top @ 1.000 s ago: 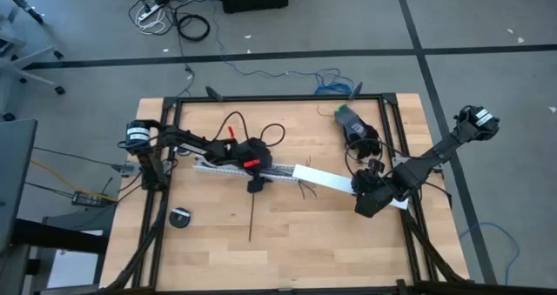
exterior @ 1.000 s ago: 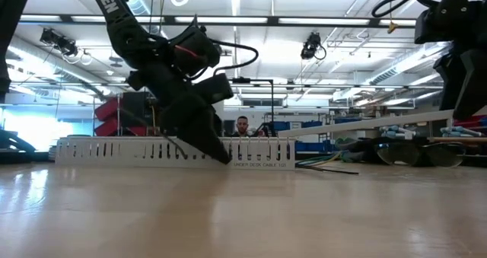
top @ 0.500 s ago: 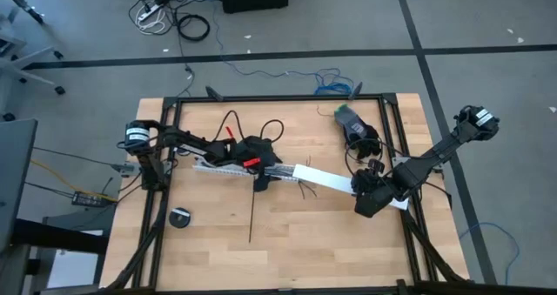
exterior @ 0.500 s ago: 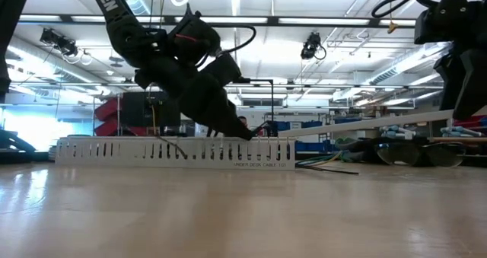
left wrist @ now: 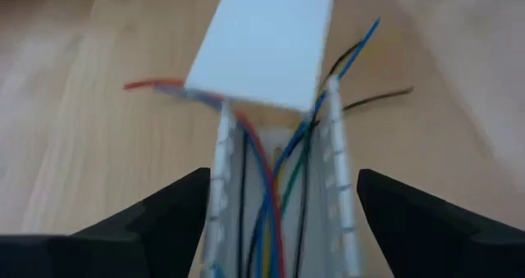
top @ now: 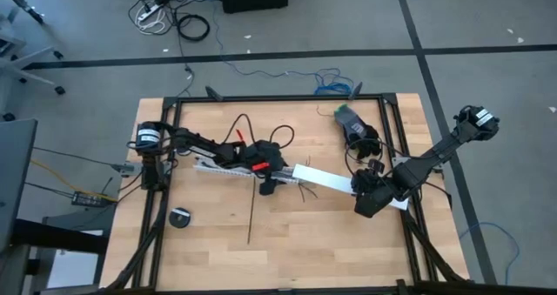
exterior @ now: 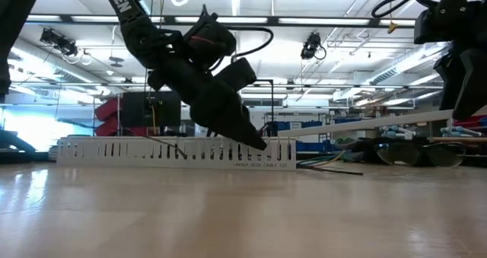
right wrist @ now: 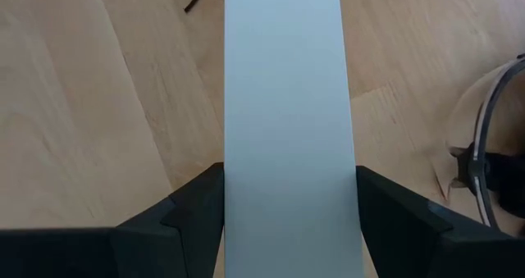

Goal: Ziptie cables
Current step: Close the lid on the cable duct

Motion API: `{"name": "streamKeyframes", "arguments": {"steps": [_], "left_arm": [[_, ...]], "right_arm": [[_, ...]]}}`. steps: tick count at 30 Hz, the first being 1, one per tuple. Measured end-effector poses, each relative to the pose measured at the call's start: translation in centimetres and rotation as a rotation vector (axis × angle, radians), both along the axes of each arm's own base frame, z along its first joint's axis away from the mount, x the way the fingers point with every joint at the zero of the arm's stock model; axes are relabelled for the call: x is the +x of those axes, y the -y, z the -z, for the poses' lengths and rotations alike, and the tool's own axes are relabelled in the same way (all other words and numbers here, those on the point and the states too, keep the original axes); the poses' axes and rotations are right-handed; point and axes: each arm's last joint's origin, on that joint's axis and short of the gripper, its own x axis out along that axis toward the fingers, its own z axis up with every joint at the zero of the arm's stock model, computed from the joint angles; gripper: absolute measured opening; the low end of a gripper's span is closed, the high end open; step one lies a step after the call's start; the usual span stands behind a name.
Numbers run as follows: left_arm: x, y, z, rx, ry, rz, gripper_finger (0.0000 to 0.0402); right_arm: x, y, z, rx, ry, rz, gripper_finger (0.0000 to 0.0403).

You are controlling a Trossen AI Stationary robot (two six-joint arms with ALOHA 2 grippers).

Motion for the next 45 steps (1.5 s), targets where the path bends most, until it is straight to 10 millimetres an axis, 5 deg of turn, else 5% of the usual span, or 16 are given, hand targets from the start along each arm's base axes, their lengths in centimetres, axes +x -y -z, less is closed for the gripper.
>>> {"name": "streamKeyframes", "arguments": {"steps": [16, 27, 45], "left_arm": [[-0.5, 0.2, 0.9, -0.002, -0.09, -0.001, 0.0253], [-0.5, 0.1, 1.0, -0.002, -0.096, -0.002, 0.0251], [-0.7, 0.6, 1.1, -0.001, -0.118, 0.072, 0.0251]], "right_arm": [[-0.5, -0.2, -0.5, 0.087, 0.0, -0.024, 0.023], [-1.2, 0.0, -2.0, 0.114, 0.112, -0.053, 0.023], [-0.8, -0.5, -1.0, 0.096, 0.042, -0.049, 0.023]]}}
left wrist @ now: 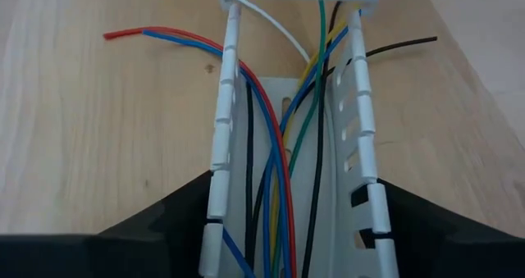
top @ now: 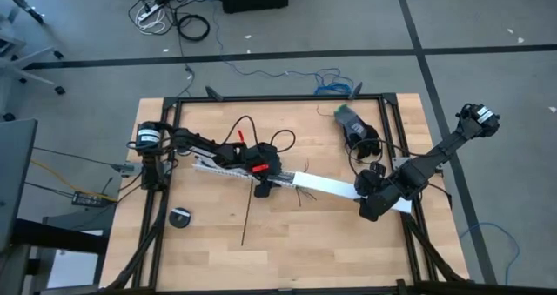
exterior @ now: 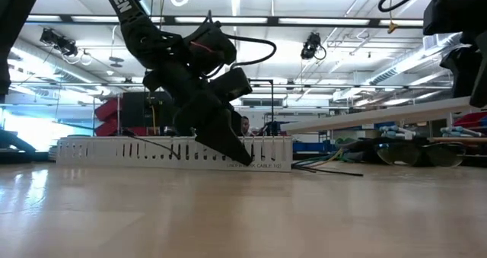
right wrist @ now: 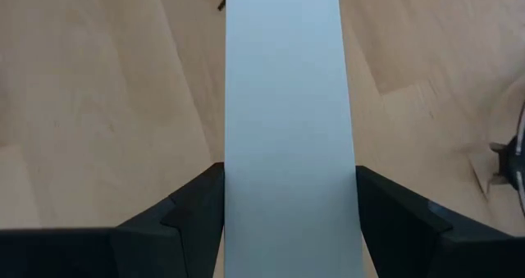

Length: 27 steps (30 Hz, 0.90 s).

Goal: Ziptie cables
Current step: Close the lid on the cable duct

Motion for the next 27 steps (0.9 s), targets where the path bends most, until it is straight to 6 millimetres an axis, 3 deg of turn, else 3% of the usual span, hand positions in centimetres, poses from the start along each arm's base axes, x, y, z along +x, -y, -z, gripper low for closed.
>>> {"name": "streamKeyframes", "arguments": {"steps": [20, 27], "left_arm": [[0.13, 0.07, 0.01, -0.024, 0.026, 0.009, 0.0251], [0.25, 0.19, -0.08, -0.072, 0.042, 0.009, 0.0267]], "right_arm": [[-0.27, -0.67, -0.05, 0.044, 0.019, 0.017, 0.023], [-0.27, -0.66, -0.06, 0.041, 0.022, 0.02, 0.023]]}}
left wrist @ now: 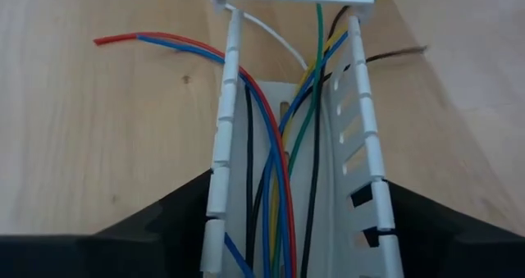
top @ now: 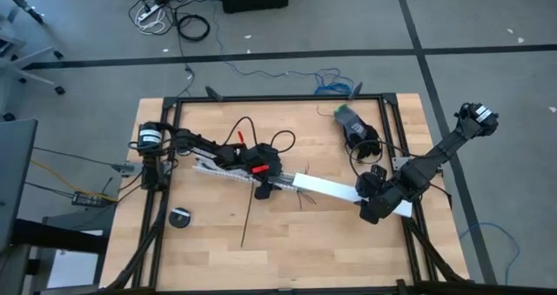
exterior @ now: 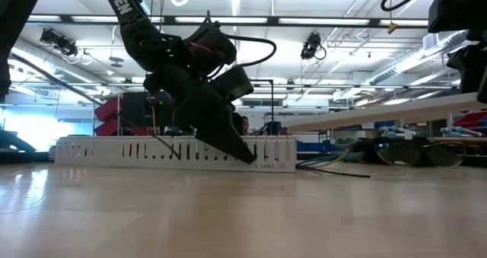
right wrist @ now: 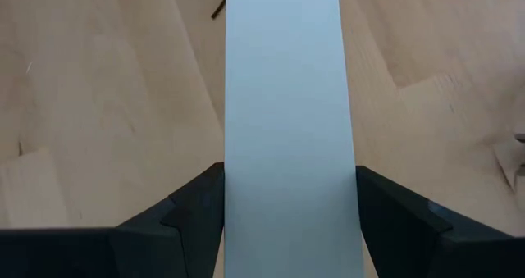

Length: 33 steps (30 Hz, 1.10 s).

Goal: Ziptie cables
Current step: Close the lid on the cable duct

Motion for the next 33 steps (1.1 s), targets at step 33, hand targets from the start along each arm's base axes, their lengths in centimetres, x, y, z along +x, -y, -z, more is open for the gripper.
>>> {"name": "streamKeyframes", "arguments": {"steps": [33], "left_arm": [[1.2, 1.4, -0.7, 0.068, 0.15, 0.002, 0.0296]], "right_arm": [[0.0, 0.0, 0.0, 0.001, 0.006, 0.008, 0.0231]]}}
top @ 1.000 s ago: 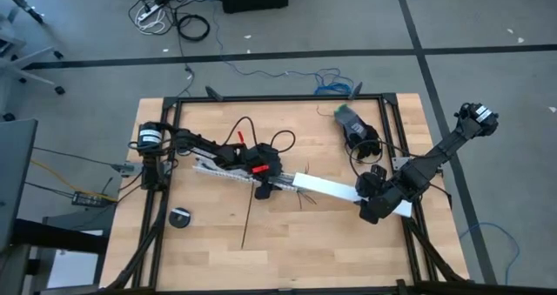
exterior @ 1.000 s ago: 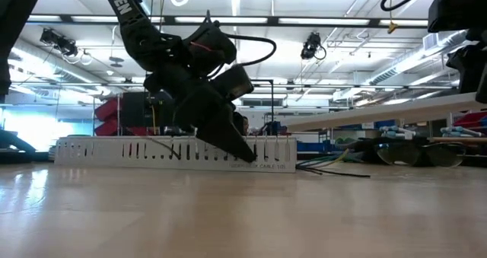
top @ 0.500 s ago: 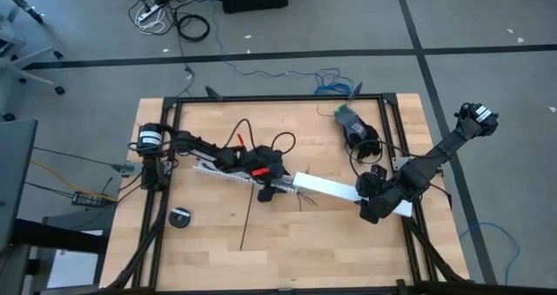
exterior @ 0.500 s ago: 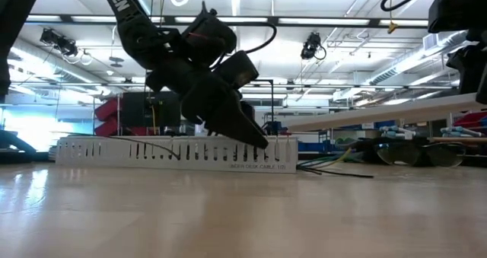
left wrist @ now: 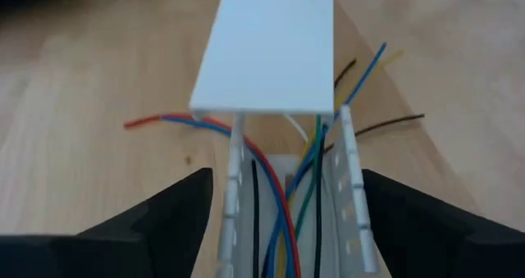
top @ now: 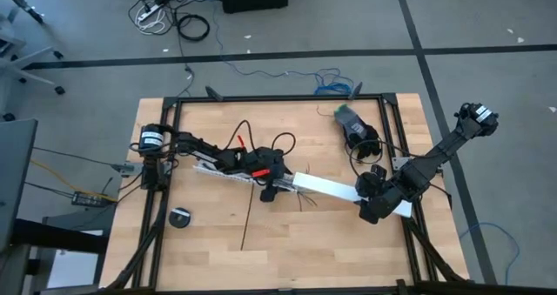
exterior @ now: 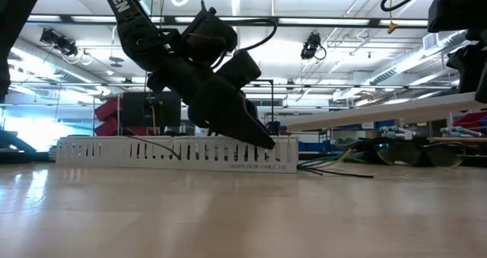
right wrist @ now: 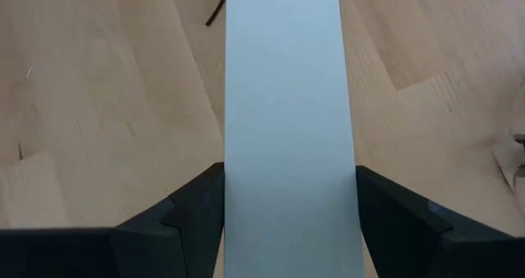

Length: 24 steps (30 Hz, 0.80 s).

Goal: Ziptie cables
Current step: Close the lid on the cable duct

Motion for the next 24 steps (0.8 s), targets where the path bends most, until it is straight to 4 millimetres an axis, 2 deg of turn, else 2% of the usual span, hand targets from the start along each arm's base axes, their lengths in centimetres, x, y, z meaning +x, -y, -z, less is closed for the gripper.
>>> {"name": "streamKeyframes", "arguments": {"steps": [5, 11, 17, 24], "left_arm": [[0.2, 0.3, -0.2, -0.007, 0.024, -0.003, 0.0296], [0.5, 1.4, -0.7, 0.125, 0.096, 0.009, 0.0296], [0.5, 2.4, -0.7, 0.101, 0.098, 0.013, 0.0296], [0.5, 2.1, -0.6, 0.113, 0.079, -0.065, 0.0296]], "right_arm": [[0.0, 0.0, 0.0, 0.0, 0.001, 0.0, 0.0231], [0.0, 0.0, 0.0, -0.003, 0.003, 0.001, 0.0231], [0.0, 0.0, 0.0, 0.003, -0.004, -0.006, 0.0232], [0.0, 0.0, 0.0, -0.002, 0.001, 0.0, 0.0232]]}}
